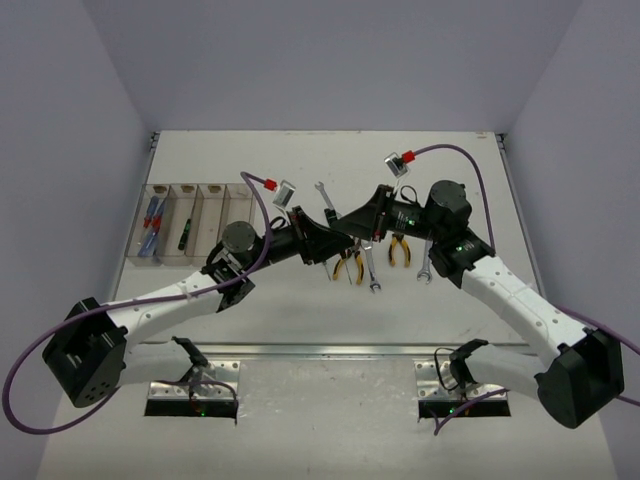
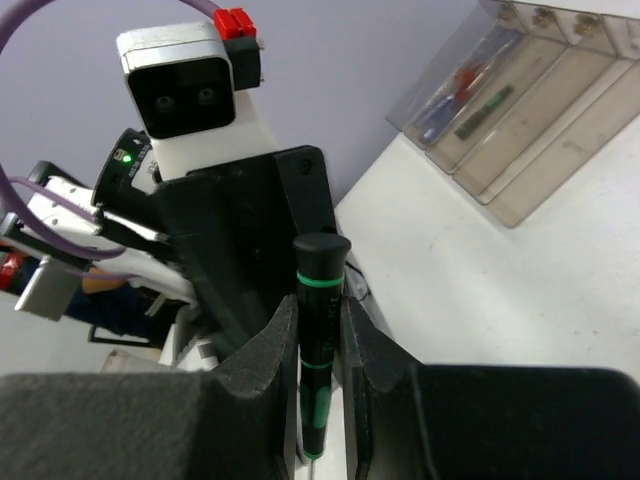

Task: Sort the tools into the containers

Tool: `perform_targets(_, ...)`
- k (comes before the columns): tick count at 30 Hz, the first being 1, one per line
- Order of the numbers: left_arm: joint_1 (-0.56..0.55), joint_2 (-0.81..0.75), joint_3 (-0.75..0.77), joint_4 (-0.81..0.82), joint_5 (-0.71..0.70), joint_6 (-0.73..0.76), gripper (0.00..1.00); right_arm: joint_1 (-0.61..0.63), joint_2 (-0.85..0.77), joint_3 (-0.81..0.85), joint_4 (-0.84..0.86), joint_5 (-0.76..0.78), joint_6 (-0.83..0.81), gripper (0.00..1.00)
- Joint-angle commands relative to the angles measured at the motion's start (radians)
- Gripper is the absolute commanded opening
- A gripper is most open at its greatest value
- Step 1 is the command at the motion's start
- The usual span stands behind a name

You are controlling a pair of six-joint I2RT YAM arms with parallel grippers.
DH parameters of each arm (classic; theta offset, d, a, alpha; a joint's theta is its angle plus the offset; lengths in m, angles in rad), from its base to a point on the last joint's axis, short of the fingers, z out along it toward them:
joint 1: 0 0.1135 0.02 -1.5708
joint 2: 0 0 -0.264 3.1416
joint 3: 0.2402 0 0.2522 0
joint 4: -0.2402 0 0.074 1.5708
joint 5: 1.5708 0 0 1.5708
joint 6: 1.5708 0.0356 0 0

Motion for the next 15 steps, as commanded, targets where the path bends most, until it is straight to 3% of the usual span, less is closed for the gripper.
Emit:
perform_targets(1, -0.010, -0.020, 0.050, 0.087, -0.020, 0.017, 0.05, 0.011, -0.030, -0.005, 0.083, -0.014, 0.007, 0.00)
perform_targets(2, -0.011, -0.028, 0.049, 0.066, -0.023, 0.027, 0.00, 0.011, -0.035, -0.002, 0.065, -0.003, -0.002, 0.01)
perform_targets(5, -0.009, -0.052, 0.053, -0.040, -0.045, 0.073, 0.00, 0.010, -0.050, 0.020, -0.009, 0.054, -0.056, 0.15)
perform_targets(8, -0.005, -0.079, 0.092, -0.200, -0.088, 0.153, 0.00, -0.015, -0.051, 0.047, -0.066, 0.074, -0.094, 0.62)
perform_targets(9, 0.003, -0.087, 0.125, -0.307, -0.124, 0.204, 0.00, -0.041, -0.049, 0.078, -0.161, 0.115, -0.136, 0.79)
perform_targets(11, 0.051, -0.095, 0.195, -0.493, -0.164, 0.287, 0.00, -0.081, -0.047, 0.136, -0.364, 0.189, -0.206, 0.97)
perform_targets(15, 0.259, -0.028, 0.367, -0.896, -0.340, 0.385, 0.00, -0.232, -0.068, 0.169, -0.651, 0.477, -0.295, 0.99)
